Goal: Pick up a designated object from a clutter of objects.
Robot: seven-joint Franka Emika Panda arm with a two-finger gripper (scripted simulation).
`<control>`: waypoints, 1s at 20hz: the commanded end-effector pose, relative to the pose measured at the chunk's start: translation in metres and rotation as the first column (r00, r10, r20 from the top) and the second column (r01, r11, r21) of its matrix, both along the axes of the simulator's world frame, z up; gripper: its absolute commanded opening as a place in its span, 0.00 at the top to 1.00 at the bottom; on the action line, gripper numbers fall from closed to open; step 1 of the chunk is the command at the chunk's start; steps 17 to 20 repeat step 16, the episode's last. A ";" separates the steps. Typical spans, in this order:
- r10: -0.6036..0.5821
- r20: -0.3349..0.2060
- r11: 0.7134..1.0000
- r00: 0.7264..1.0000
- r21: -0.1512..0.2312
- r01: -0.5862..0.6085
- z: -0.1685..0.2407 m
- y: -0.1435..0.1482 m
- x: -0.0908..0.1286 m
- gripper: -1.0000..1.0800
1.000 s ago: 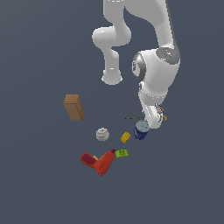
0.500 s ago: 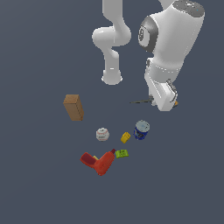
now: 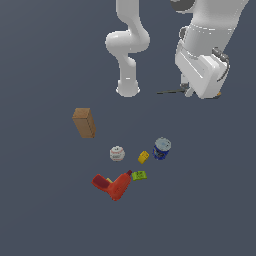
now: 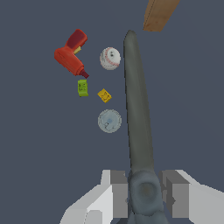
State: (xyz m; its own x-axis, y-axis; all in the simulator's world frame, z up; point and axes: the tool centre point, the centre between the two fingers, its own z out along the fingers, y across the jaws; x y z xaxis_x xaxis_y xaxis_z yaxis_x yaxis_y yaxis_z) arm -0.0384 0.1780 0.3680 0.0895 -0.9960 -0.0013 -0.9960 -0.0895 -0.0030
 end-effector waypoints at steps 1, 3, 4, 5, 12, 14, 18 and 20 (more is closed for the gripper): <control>0.000 -0.001 1.000 1.000 -0.001 0.000 0.021 0.002 -0.001 1.00; -0.001 -0.002 1.000 1.000 -0.001 0.001 0.034 0.003 -0.002 1.00; -0.001 -0.002 1.000 1.000 -0.001 0.001 0.040 0.004 -0.002 1.00; -0.001 -0.002 1.000 1.000 -0.001 0.001 0.046 0.004 -0.002 1.00; -0.001 -0.002 1.000 1.000 -0.001 0.001 0.070 0.007 -0.001 1.00; -0.001 -0.003 1.000 1.000 -0.002 0.001 0.071 0.007 -0.001 1.00; -0.001 -0.003 1.000 1.000 -0.002 0.001 0.072 0.007 0.000 1.00; -0.001 -0.003 1.000 1.000 -0.002 0.001 0.072 0.007 0.000 1.00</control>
